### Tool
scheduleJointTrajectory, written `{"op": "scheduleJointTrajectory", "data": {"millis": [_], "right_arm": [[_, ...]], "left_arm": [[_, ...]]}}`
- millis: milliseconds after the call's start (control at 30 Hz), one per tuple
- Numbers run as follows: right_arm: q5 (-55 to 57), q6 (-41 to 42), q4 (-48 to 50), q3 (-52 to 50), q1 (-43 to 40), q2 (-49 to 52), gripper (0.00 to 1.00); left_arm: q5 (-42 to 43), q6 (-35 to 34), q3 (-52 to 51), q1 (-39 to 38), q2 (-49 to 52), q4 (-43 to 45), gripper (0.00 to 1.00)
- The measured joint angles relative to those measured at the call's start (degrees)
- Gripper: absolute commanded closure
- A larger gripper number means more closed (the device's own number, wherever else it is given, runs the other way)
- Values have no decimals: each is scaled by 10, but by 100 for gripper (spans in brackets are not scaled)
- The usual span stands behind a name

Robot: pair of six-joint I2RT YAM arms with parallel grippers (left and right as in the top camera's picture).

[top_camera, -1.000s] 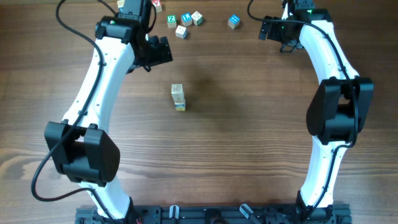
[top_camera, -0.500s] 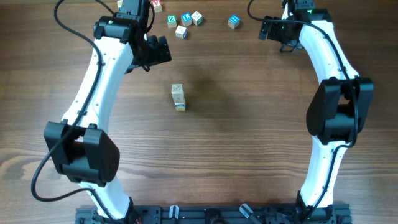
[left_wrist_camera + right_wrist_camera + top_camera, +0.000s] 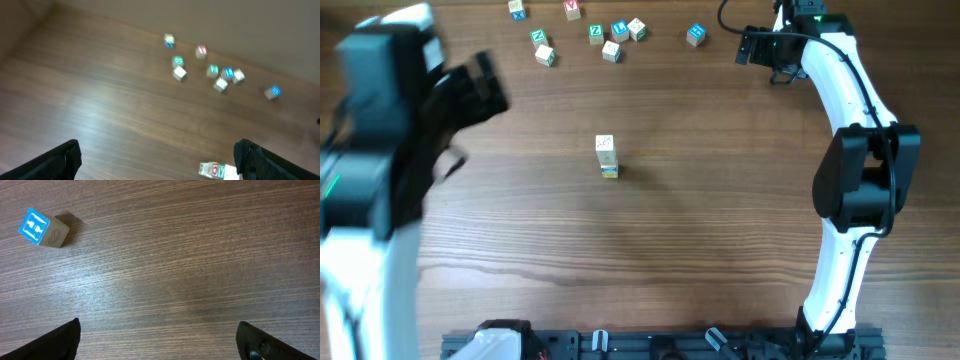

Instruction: Form a tower

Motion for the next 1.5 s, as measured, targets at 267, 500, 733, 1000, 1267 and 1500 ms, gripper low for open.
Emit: {"op": "scheduleJointTrajectory", "data": {"millis": [267,500,733,1000,1267,1500], "right_arm": [[0,0,-1,0,0,0,0],[0,0,0,0,0,0,0],[0,0,0,0,0,0,0],[0,0,0,0,0,0,0],[0,0,0,0,0,0,0],[0,0,0,0,0,0,0]], "left_arm": [[-3,4,-255,97,-246,-5,0],[38,6,-546,97,-368,353,0],[121,6,-643,97,-442,698,0],[144,-3,-810,97,-562,775,0],[147,-27,-947,97,-672,861,0],[147,-31,-949,98,-673,883,0]]}}
